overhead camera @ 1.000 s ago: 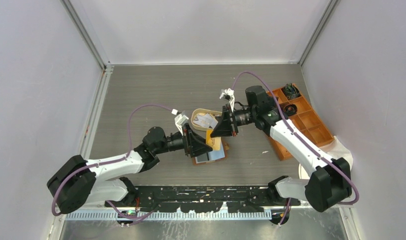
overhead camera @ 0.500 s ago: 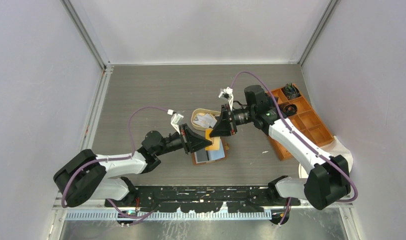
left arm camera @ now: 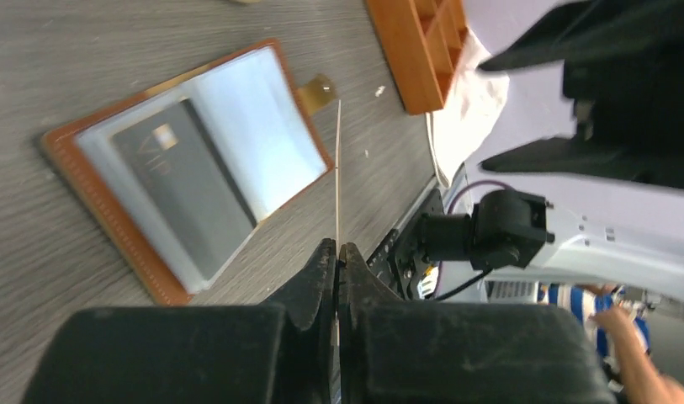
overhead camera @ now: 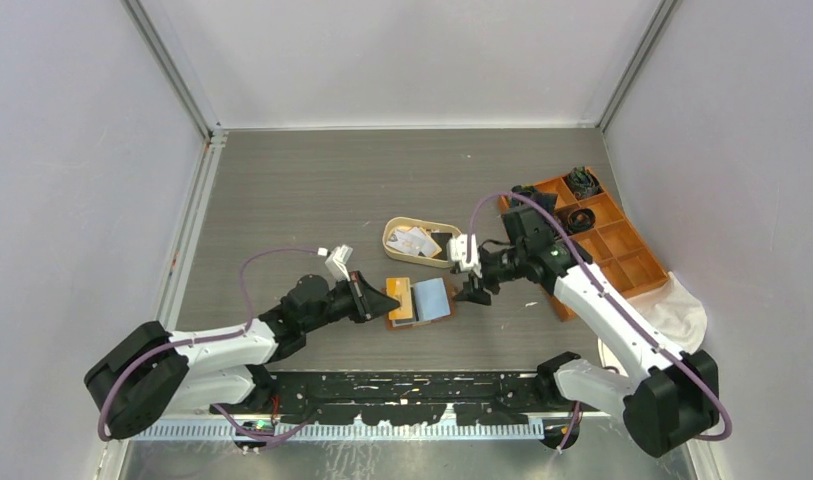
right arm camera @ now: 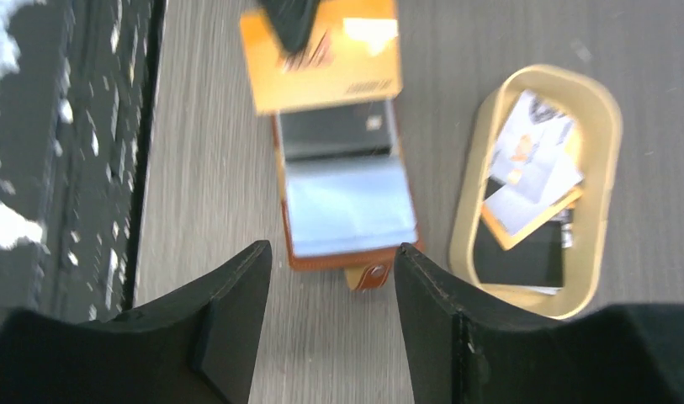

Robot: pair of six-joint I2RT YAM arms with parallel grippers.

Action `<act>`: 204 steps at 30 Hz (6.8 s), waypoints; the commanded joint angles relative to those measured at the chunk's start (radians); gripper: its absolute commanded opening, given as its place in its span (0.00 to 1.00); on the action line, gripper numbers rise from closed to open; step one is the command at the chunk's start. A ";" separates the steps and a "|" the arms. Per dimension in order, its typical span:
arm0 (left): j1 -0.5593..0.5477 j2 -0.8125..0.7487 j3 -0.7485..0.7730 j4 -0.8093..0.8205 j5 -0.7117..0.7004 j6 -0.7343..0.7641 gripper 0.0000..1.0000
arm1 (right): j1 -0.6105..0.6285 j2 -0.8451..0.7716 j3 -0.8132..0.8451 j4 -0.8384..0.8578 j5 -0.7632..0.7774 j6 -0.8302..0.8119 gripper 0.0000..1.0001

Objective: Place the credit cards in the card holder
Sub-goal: Insert the credit card into the card holder.

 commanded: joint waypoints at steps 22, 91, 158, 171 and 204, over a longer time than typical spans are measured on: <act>-0.019 0.653 0.083 0.527 -0.012 -0.277 0.00 | 0.195 0.310 -0.147 0.099 0.531 -0.475 0.57; 0.114 0.738 0.084 0.433 0.152 -0.234 0.00 | 0.340 0.395 -0.120 0.033 0.555 -0.504 0.39; 0.145 0.492 0.277 -0.176 0.208 0.136 0.00 | 0.351 0.409 -0.111 0.019 0.553 -0.496 0.38; 0.145 0.494 0.295 -0.202 0.187 0.162 0.00 | 0.353 0.414 -0.109 0.018 0.553 -0.495 0.37; 0.131 0.440 0.270 -0.197 0.138 0.169 0.00 | 0.375 0.431 -0.107 0.013 0.556 -0.494 0.36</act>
